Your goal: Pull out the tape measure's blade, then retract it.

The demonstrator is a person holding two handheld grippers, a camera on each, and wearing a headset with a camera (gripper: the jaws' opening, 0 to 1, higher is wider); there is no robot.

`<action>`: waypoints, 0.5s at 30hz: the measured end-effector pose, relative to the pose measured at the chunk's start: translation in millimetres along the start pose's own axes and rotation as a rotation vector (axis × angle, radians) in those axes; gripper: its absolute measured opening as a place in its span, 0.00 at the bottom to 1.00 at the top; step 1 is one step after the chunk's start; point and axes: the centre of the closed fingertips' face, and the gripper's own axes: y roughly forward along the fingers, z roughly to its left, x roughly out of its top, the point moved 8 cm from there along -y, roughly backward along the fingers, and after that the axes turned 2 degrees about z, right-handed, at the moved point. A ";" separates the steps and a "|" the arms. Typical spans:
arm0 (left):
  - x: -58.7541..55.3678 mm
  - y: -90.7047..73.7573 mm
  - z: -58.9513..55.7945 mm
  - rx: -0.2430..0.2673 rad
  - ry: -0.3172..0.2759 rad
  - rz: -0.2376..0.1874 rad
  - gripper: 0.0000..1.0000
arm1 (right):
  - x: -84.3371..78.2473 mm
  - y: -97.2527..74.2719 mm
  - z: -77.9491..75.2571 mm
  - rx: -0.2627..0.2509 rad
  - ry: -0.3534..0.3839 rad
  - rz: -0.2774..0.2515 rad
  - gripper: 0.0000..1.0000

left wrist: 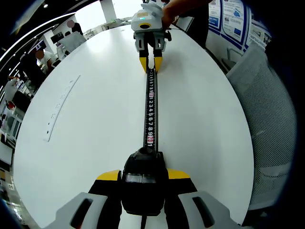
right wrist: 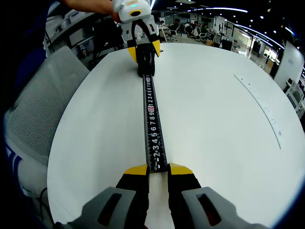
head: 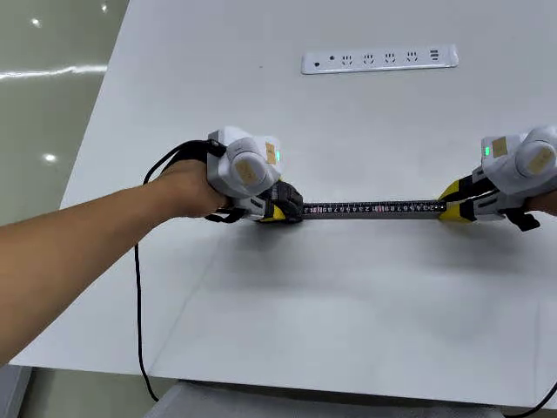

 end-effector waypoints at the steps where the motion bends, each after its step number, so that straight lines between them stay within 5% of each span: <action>1: -0.1 0.0 0.1 0.000 0.003 -0.001 0.31 | 0.7 0.2 0.4 0.002 -0.011 0.004 0.10; 15: -2.6 1.8 1.5 0.019 -0.004 -0.020 0.33 | 6.9 -0.6 7.7 -0.047 -0.073 0.050 0.13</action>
